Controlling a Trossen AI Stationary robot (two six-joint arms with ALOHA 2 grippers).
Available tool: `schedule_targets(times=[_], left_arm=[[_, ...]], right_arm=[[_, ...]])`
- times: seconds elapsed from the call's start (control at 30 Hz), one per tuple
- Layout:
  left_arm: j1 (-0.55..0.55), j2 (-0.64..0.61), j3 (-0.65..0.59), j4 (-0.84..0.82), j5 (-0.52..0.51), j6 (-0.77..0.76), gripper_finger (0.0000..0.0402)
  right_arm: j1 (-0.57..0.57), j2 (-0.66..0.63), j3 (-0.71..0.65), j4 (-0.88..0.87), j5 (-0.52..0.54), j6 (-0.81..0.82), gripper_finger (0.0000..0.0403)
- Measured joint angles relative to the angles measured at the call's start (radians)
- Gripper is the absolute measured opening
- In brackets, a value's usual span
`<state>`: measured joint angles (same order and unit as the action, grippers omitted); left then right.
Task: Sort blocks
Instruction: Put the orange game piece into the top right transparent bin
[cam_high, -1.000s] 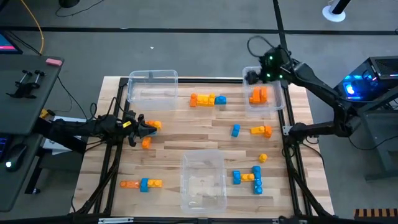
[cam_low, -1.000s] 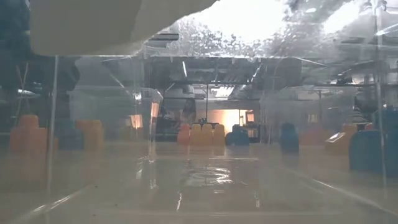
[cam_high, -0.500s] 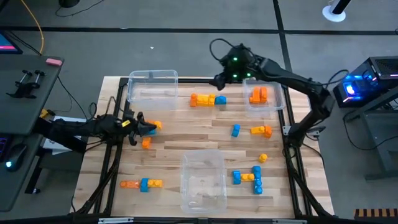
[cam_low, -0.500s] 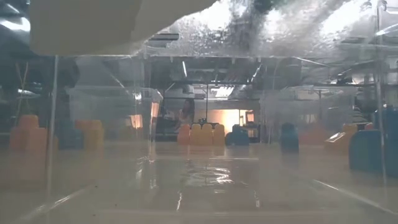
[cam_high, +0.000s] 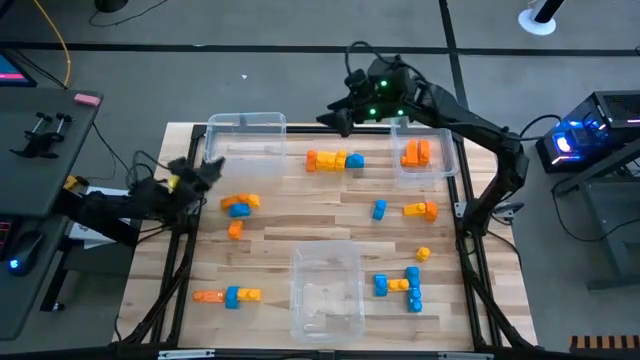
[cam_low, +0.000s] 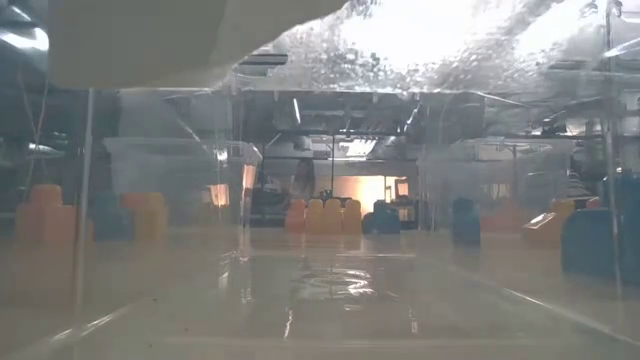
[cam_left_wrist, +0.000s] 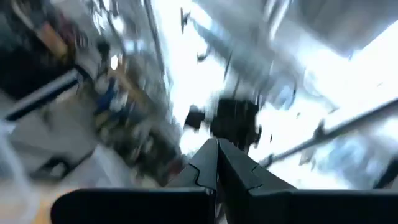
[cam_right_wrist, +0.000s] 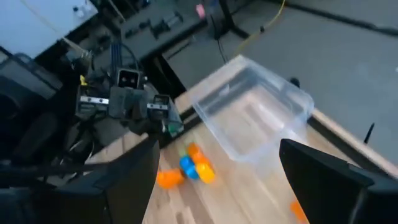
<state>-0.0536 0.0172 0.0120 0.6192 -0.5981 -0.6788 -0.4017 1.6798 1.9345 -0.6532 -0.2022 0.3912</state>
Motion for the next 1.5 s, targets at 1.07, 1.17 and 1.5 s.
schedule_targets(times=[1.07,1.17,1.5], left_arm=[[-0.302,1.133,0.811,-1.799,0.497,-0.925,0.0229],[-0.312,1.169,0.774,-1.734,0.475,-1.01,0.0229],[-0.285,1.252,0.687,-1.661,0.453,-1.1,0.023]], right_arm=[[-0.021,0.0,0.07,-0.351,0.045,-0.181,0.033],[-0.038,0.0,0.07,-0.353,0.038,-0.197,0.033],[-0.07,0.0,0.07,-0.353,0.017,-0.222,0.033]])
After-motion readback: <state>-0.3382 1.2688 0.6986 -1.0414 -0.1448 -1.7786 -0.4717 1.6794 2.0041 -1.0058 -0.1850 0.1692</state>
